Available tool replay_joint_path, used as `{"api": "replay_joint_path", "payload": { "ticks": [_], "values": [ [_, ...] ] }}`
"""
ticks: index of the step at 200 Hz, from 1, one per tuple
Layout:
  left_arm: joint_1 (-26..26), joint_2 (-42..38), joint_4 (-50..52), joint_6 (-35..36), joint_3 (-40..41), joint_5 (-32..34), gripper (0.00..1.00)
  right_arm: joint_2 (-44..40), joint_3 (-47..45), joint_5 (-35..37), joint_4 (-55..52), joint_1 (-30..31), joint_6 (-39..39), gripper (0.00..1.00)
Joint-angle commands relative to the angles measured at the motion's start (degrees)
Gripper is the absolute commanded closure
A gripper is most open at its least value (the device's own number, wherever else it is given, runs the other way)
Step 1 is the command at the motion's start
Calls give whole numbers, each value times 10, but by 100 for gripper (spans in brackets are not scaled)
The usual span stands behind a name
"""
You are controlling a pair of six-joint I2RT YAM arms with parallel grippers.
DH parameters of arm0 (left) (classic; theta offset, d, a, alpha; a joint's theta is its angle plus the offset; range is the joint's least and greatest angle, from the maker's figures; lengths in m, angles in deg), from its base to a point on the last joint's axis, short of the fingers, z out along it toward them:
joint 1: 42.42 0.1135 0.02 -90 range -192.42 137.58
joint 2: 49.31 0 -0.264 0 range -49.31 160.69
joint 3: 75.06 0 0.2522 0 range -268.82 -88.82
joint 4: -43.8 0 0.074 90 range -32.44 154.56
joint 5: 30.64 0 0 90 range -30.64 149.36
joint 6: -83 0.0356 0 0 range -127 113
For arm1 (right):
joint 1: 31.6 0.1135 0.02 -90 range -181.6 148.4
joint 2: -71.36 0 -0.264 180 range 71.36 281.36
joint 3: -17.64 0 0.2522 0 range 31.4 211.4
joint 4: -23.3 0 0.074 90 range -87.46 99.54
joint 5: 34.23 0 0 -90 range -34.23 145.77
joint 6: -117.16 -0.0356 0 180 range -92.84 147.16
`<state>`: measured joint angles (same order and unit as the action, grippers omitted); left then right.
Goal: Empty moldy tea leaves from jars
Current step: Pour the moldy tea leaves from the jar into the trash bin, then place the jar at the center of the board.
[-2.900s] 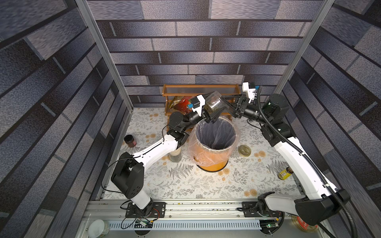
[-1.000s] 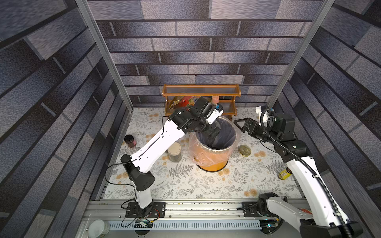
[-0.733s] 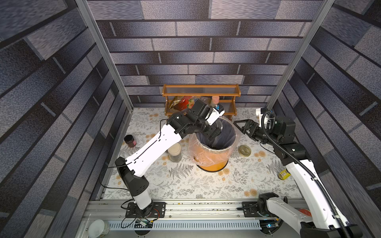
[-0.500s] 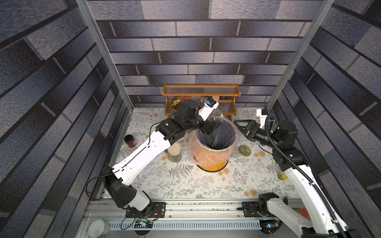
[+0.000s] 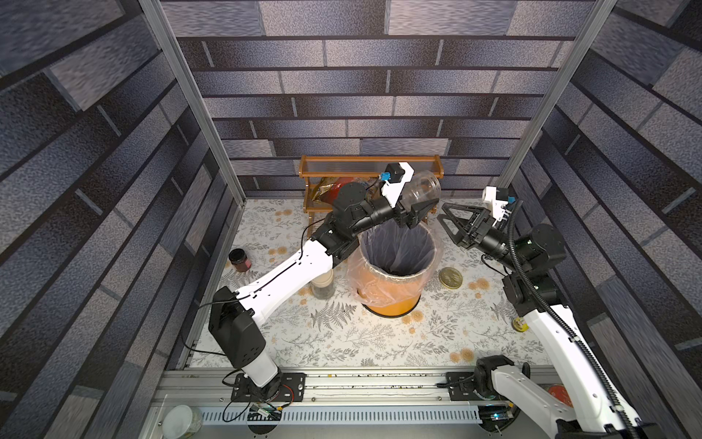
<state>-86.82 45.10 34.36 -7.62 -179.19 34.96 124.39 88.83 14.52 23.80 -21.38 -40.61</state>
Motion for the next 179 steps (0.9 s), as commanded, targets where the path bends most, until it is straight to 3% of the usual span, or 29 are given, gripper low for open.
{"api": "replay_joint_path", "payload": {
  "ticks": [1,68,179],
  "values": [
    [-8,10,-62,-23,-31,-30,38,14,46,0,39,2,-17,0],
    [-24,24,-34,17,-68,-54,38,65,123,4,-39,4,24,0],
    [-38,63,12,42,-128,-71,35,86,143,6,-44,8,25,0]
  ]
}}
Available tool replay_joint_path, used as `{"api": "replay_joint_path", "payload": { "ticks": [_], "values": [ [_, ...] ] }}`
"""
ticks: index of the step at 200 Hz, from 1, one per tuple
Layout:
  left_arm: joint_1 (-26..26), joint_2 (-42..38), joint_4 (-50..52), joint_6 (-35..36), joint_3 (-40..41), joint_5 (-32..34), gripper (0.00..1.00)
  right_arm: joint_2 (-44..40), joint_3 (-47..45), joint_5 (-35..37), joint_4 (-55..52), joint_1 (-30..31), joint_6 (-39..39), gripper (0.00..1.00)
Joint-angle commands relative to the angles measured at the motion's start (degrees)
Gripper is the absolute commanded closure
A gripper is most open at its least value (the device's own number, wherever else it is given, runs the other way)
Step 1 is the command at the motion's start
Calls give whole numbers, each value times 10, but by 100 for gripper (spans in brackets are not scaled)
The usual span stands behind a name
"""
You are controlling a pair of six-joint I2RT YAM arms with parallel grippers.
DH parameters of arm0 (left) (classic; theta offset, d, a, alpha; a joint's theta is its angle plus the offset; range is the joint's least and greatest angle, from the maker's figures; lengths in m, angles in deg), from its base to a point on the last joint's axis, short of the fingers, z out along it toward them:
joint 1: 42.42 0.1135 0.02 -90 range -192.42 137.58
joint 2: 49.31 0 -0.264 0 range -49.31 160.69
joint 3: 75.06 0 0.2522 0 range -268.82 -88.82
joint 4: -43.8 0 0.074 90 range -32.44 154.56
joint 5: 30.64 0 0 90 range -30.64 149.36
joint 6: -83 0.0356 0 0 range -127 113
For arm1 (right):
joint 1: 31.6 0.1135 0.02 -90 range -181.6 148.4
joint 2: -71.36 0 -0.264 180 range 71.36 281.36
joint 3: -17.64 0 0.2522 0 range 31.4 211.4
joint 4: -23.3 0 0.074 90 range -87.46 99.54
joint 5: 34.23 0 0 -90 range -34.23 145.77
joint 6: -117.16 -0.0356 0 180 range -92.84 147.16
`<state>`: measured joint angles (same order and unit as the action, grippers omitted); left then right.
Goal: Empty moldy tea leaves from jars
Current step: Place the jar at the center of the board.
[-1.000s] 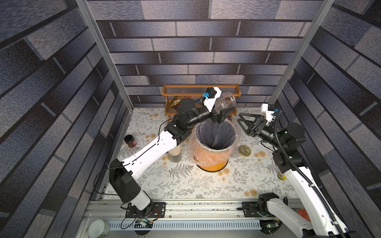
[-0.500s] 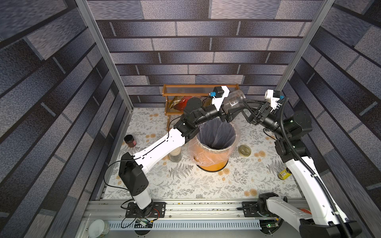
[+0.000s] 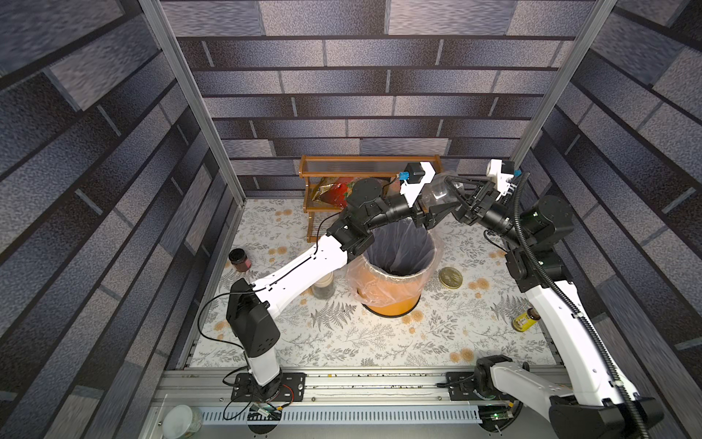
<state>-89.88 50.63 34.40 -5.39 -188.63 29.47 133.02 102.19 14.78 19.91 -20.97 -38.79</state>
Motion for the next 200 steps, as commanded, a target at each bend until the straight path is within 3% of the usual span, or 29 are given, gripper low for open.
{"api": "replay_joint_path", "payload": {
  "ticks": [1,56,85,119,150,200],
  "values": [
    [-8,8,12,20,-34,-16,35,-1,10,4,-5,4,7,0],
    [-10,4,12,27,-24,-20,30,3,15,7,-5,4,13,12],
    [-10,-5,12,35,-9,-17,19,3,13,7,-6,4,14,18],
    [-6,-13,25,39,-4,-5,0,0,15,12,-20,4,24,20],
    [6,-43,32,35,25,21,0,-6,25,22,-69,3,64,18],
    [39,-143,20,6,158,60,0,-17,24,50,-143,-8,129,18]
  ]
}}
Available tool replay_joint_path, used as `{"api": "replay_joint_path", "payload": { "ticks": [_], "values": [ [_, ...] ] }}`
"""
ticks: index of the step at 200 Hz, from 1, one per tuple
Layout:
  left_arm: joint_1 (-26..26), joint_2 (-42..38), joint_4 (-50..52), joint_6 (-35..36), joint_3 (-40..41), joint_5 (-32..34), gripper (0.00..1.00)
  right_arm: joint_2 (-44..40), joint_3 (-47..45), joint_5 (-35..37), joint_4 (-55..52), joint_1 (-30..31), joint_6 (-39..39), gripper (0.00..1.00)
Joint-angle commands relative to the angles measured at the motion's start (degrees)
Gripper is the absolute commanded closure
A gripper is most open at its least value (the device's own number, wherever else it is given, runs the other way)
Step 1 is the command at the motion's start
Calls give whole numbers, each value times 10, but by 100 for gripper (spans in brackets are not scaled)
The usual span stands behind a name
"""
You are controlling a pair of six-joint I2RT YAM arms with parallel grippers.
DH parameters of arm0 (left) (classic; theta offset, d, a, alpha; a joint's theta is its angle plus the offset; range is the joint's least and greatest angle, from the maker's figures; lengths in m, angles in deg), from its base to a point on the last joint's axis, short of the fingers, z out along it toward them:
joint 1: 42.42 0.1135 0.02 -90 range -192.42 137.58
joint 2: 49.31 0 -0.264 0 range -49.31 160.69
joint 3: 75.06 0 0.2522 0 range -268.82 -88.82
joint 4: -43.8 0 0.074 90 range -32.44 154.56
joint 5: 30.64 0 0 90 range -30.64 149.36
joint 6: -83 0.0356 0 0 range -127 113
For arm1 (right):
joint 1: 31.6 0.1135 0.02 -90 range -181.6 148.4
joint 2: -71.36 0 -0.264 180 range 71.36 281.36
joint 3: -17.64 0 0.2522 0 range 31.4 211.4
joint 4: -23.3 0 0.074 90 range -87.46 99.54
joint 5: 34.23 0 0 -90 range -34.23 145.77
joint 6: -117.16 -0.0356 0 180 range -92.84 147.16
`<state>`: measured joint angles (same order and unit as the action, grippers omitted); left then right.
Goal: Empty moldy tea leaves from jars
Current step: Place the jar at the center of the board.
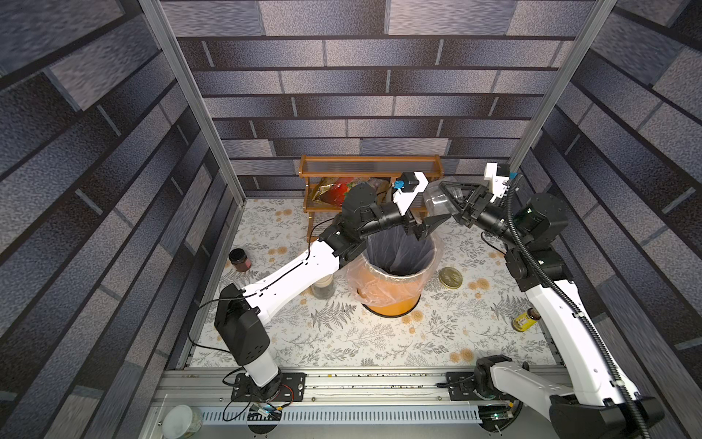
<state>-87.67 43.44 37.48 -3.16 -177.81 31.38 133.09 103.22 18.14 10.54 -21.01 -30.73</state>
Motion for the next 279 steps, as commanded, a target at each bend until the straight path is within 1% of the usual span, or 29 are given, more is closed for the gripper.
{"api": "replay_joint_path", "payload": {
  "ticks": [1,27,50,78,95,100,125,146,154,188,207,241,279],
  "values": [
    [17,-74,-10,-16,53,42,0,-18,14,16,-51,-7,50,18],
    [20,-150,18,-14,132,81,0,-32,7,37,-117,-19,102,18],
    [25,-217,50,-14,188,107,0,-58,-25,66,-154,-27,135,18],
    [32,-291,95,-26,245,152,0,-101,-71,119,-219,-30,184,19],
    [34,-322,142,-27,266,186,0,-139,-102,161,-255,-30,210,19],
    [34,-329,161,-25,267,200,0,-150,-128,173,-265,-30,217,18],
    [34,-350,253,-26,269,296,0,-195,-183,232,-311,-30,242,18],
    [26,-362,274,-41,276,388,0,-216,-233,267,-324,-30,244,19],
    [25,-367,291,-52,280,406,0,-224,-254,279,-324,-30,239,19],
    [27,-410,296,-99,311,438,0,-263,-330,328,-317,-30,227,20],
    [33,-437,306,-116,326,446,0,-273,-370,332,-309,-30,225,21],
    [46,-469,345,-141,343,458,0,-241,-445,308,-247,-29,214,24],
    [79,-474,407,-190,351,477,0,-218,-491,338,-188,-21,211,23]
  ]
}}
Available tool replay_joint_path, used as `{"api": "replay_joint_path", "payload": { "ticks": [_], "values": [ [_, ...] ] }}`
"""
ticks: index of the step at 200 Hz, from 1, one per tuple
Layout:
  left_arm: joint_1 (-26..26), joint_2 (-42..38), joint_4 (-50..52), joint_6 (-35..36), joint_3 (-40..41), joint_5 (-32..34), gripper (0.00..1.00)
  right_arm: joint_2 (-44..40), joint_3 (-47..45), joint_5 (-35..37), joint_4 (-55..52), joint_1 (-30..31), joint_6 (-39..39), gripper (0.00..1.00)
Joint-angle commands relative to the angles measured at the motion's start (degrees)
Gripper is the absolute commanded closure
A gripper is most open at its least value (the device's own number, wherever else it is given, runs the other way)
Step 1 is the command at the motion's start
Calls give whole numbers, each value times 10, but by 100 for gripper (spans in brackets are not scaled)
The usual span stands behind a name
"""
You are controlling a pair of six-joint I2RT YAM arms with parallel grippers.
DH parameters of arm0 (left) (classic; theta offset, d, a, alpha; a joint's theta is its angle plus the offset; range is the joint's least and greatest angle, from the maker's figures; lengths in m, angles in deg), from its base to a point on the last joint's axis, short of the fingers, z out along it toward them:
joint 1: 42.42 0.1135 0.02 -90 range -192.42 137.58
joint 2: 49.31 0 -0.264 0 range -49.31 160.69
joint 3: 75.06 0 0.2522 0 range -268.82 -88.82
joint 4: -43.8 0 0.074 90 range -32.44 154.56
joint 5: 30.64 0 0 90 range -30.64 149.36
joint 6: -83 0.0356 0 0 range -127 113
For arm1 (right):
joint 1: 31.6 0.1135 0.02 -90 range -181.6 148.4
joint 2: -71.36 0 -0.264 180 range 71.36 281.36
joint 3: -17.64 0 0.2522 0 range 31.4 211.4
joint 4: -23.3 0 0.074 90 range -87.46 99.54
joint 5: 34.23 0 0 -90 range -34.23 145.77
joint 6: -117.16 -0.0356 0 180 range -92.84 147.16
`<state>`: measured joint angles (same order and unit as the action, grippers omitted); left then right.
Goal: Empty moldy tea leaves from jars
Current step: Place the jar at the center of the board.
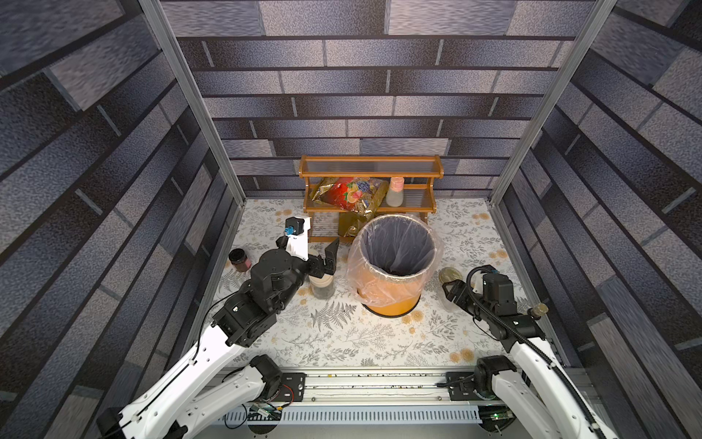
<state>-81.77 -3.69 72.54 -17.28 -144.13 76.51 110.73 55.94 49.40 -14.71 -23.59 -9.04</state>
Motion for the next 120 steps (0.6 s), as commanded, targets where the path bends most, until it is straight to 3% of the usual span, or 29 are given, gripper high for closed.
{"api": "replay_joint_path", "payload": {
  "ticks": [1,33,65,120],
  "values": [
    [21,-3,57,-50,15,26,0,6,-20,27,66,5,-6,23],
    [64,-7,100,-102,27,30,0,55,-44,53,120,29,-5,23],
    [95,-24,120,-110,47,18,0,119,-48,85,167,61,3,20],
    [125,-27,135,-143,70,2,0,184,-35,91,200,69,17,3]
  ]
}}
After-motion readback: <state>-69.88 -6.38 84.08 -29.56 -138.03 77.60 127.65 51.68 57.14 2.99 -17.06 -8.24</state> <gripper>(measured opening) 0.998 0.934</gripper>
